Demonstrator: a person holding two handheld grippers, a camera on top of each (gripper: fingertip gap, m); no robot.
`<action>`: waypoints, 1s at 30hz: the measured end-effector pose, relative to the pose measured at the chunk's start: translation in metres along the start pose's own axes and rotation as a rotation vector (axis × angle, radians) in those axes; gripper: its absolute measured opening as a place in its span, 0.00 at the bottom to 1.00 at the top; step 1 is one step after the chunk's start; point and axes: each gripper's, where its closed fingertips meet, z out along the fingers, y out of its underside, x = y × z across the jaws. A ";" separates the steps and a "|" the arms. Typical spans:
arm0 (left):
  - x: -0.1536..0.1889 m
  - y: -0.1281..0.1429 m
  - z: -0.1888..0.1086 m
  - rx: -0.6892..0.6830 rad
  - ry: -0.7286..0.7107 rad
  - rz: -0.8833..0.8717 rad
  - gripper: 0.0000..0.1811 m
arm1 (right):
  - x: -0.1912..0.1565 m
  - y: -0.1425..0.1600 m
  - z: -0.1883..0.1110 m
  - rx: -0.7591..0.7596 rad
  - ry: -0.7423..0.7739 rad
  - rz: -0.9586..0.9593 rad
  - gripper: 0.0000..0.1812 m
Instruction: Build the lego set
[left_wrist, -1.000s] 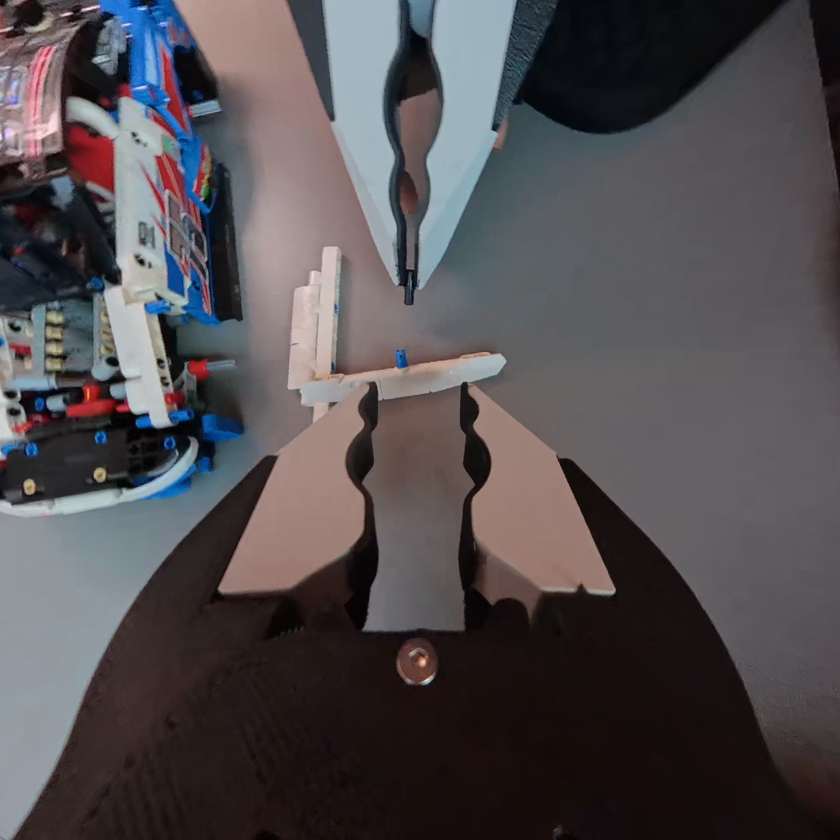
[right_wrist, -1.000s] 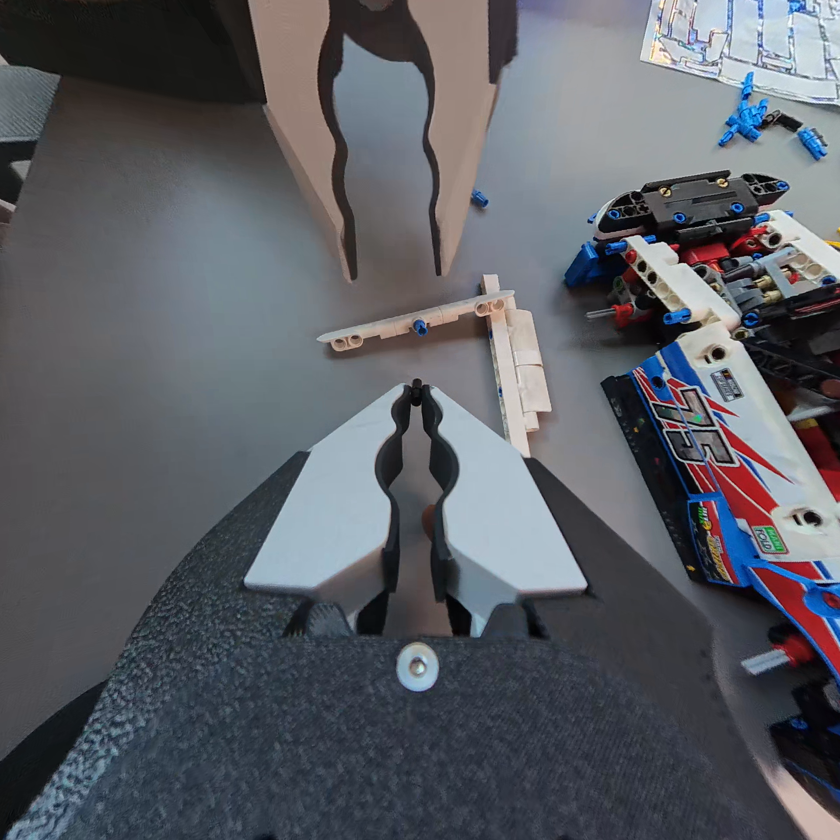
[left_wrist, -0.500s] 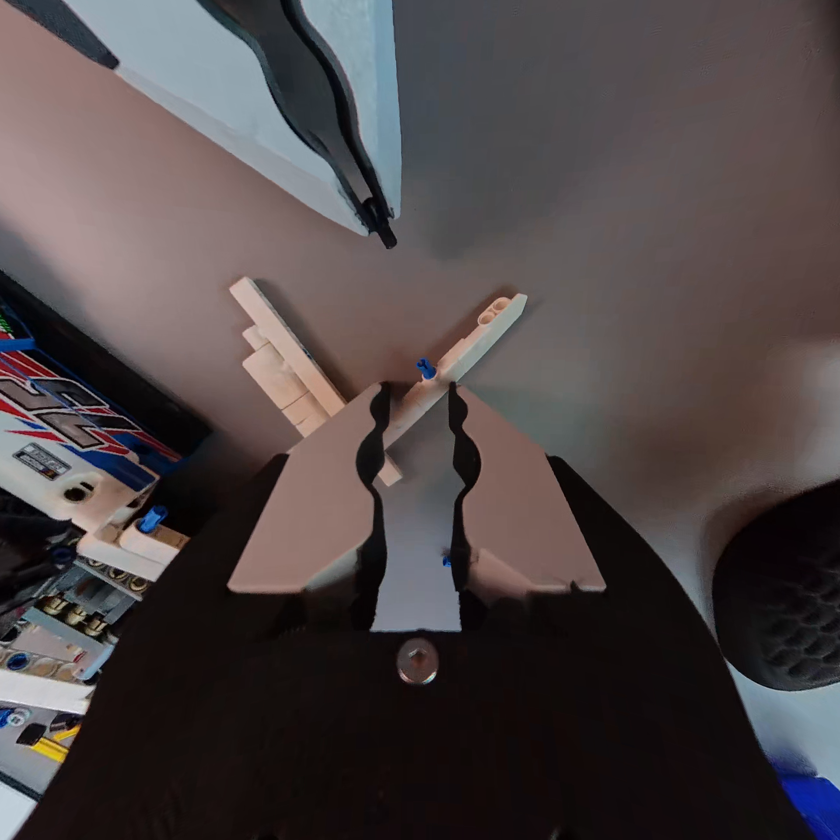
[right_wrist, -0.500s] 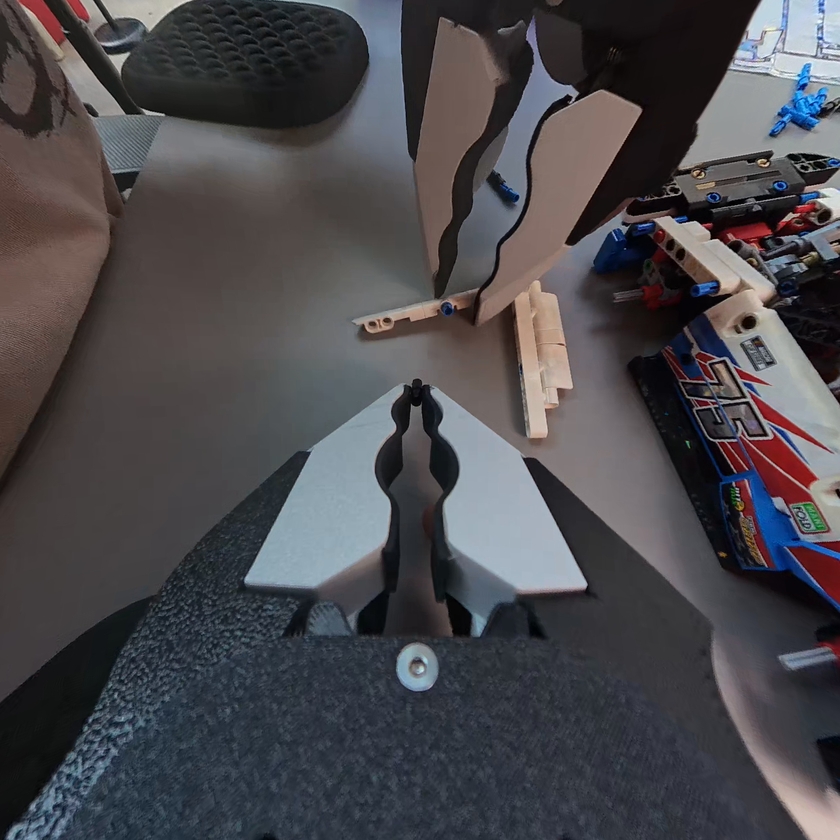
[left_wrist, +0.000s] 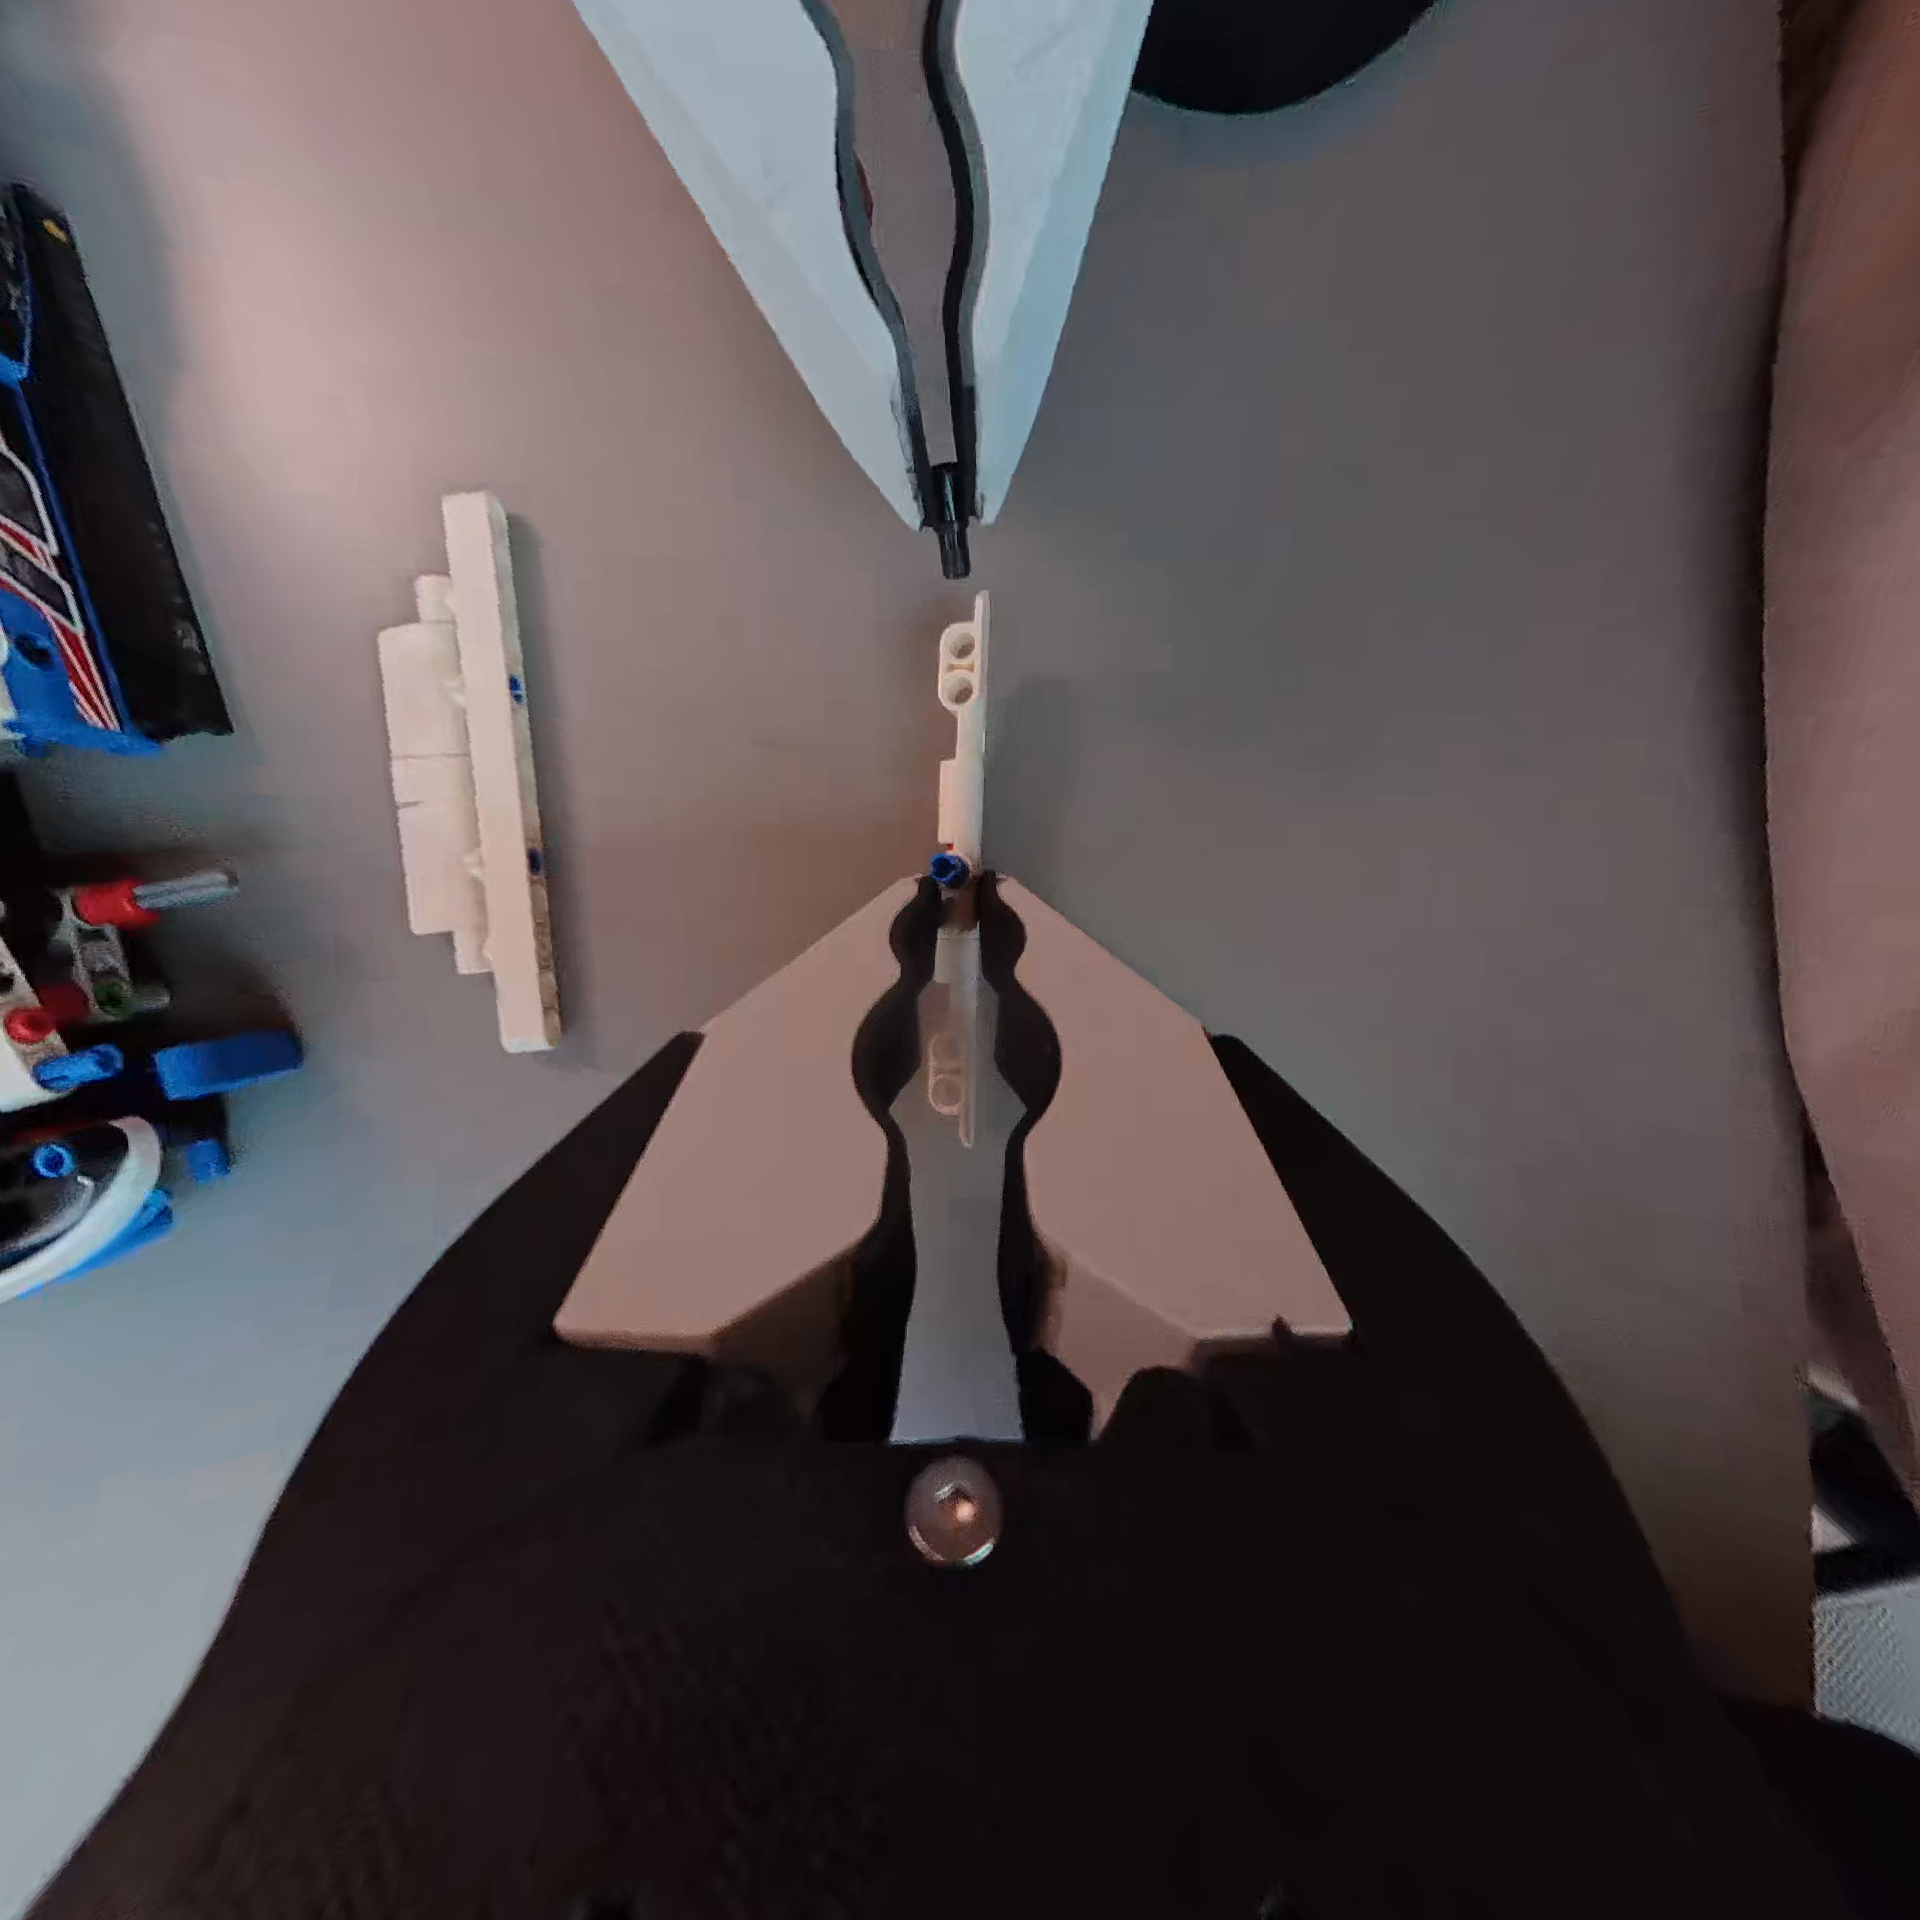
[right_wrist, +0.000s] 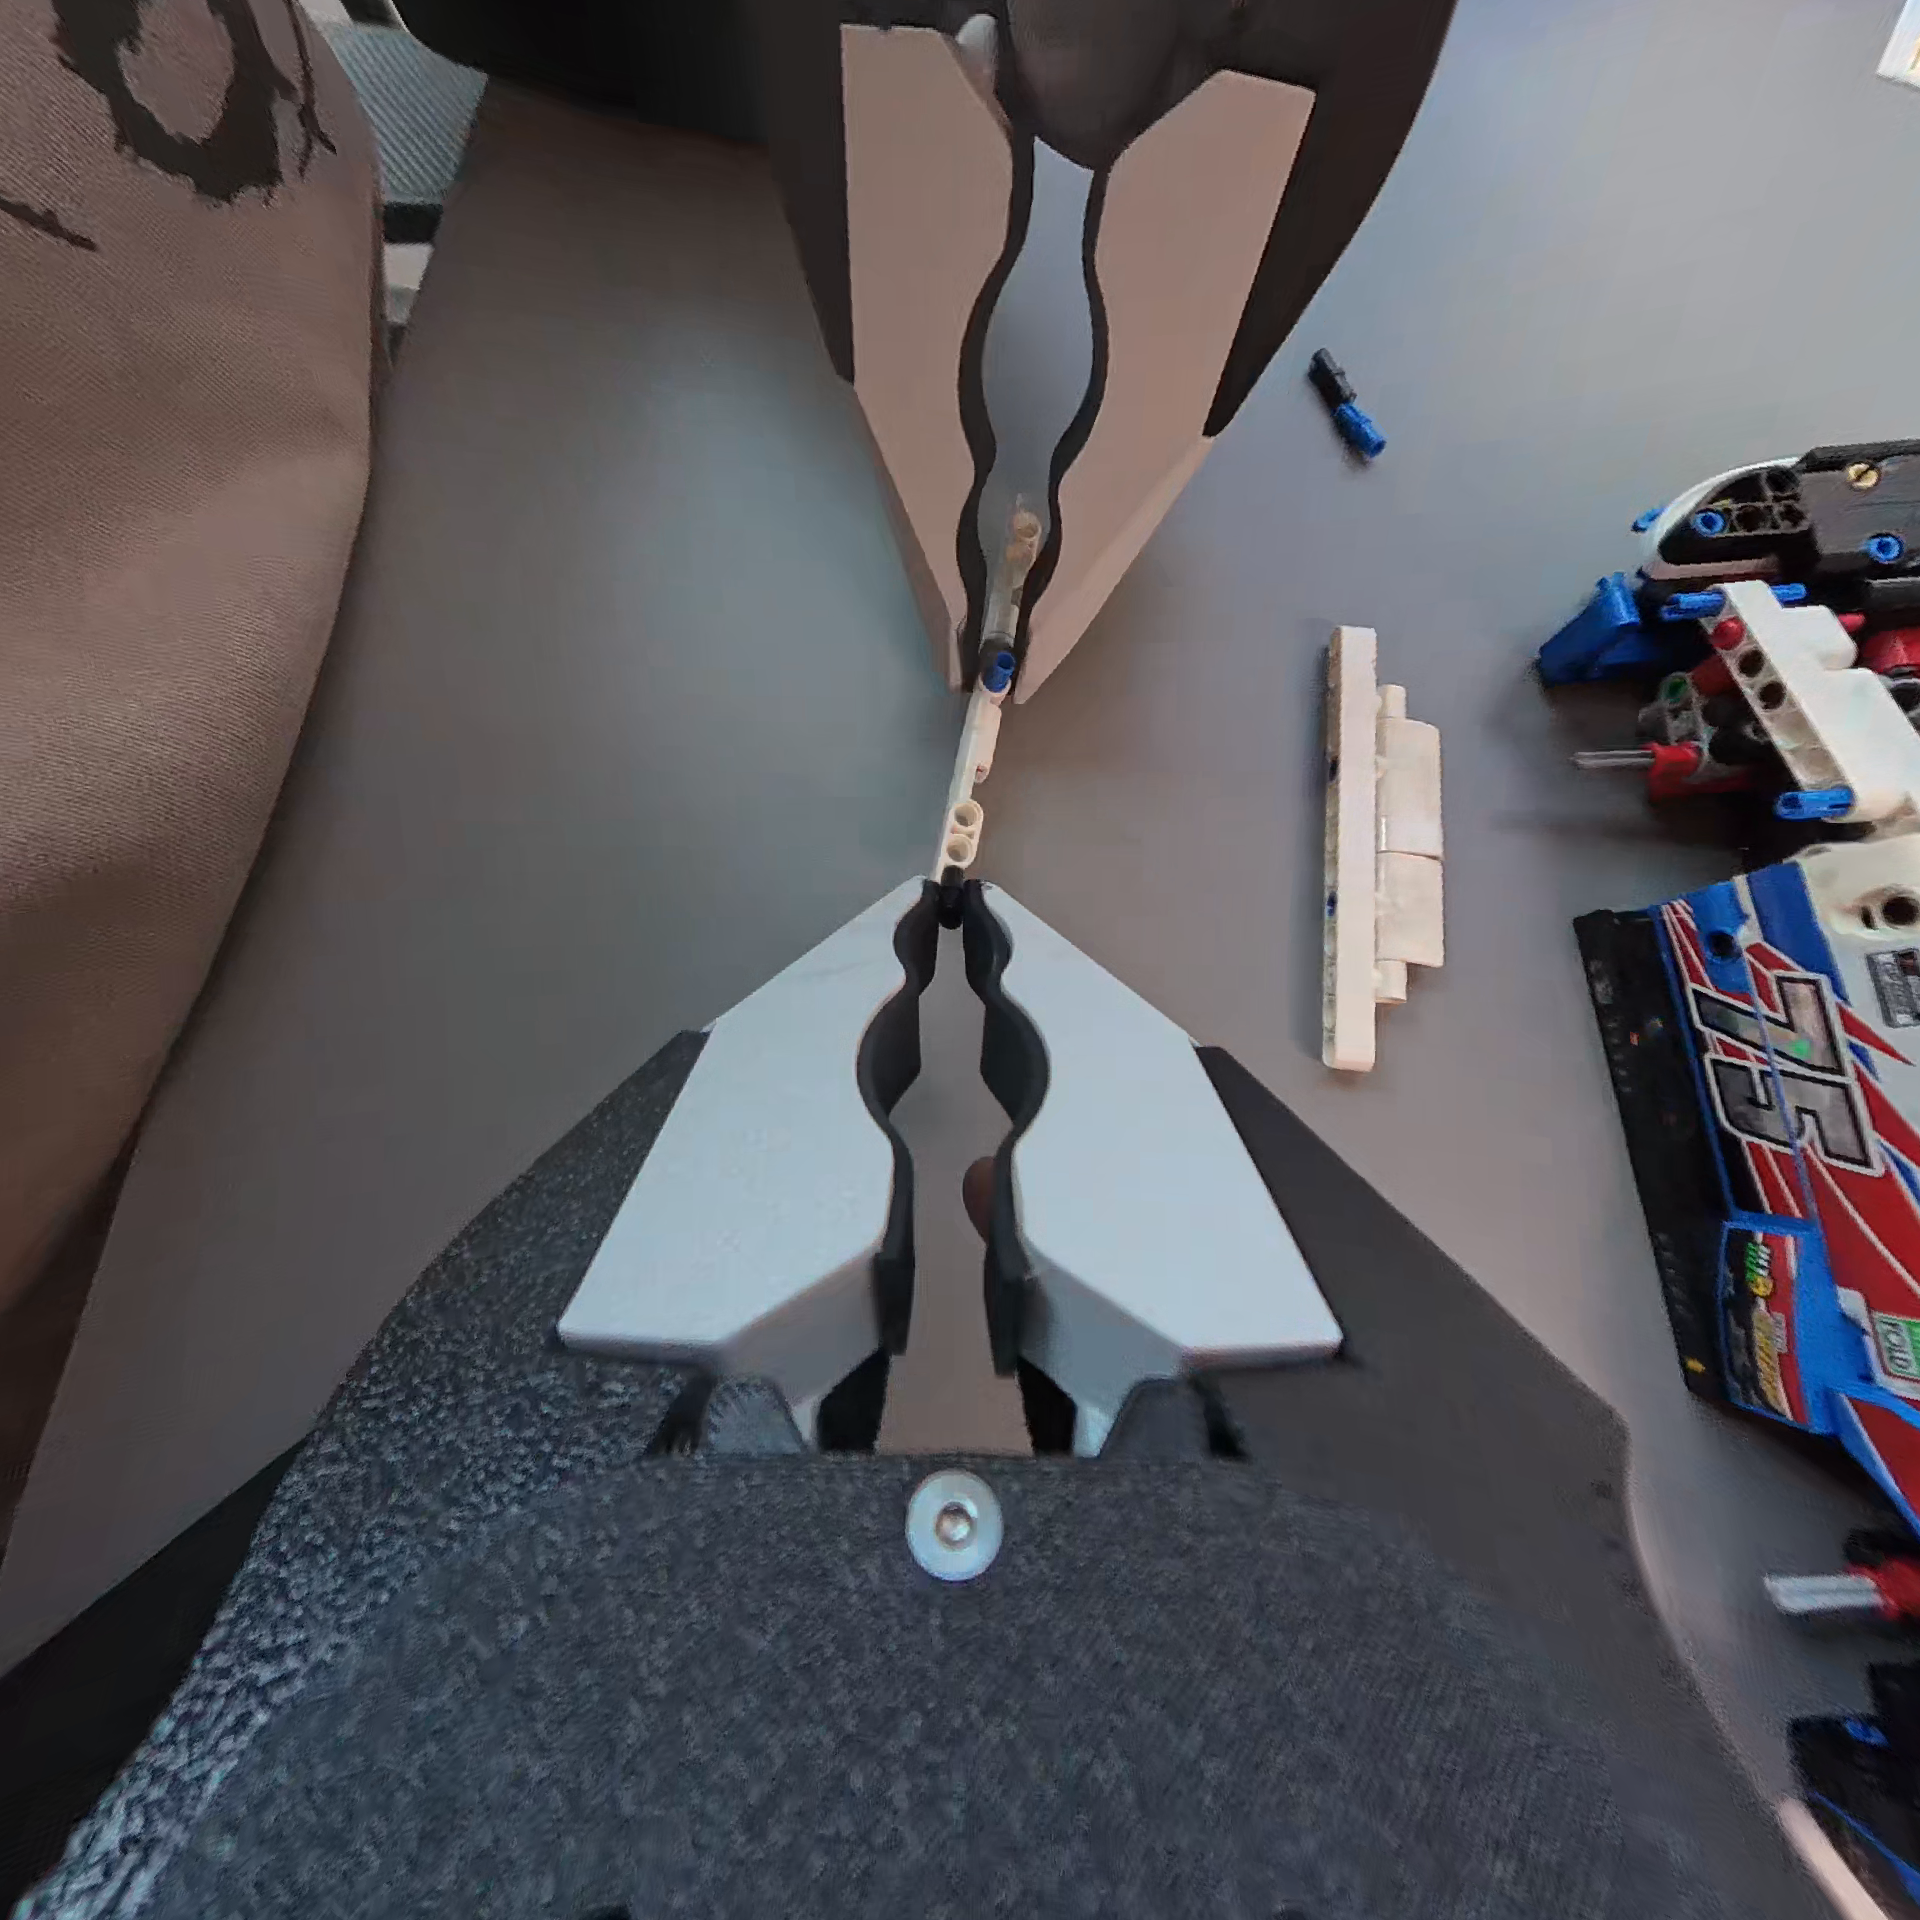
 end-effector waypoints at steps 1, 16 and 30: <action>0.001 -0.002 0.001 0.022 -0.021 -0.038 0.03 | 0.000 0.001 0.001 -0.042 0.008 -0.005 0.01; 0.009 -0.019 0.004 0.267 -0.069 -0.125 0.03 | -0.006 0.014 0.006 -0.469 0.038 -0.095 0.01; 0.013 -0.026 0.008 0.363 -0.116 0.024 0.03 | -0.018 0.015 0.009 -0.681 -0.061 -0.361 0.01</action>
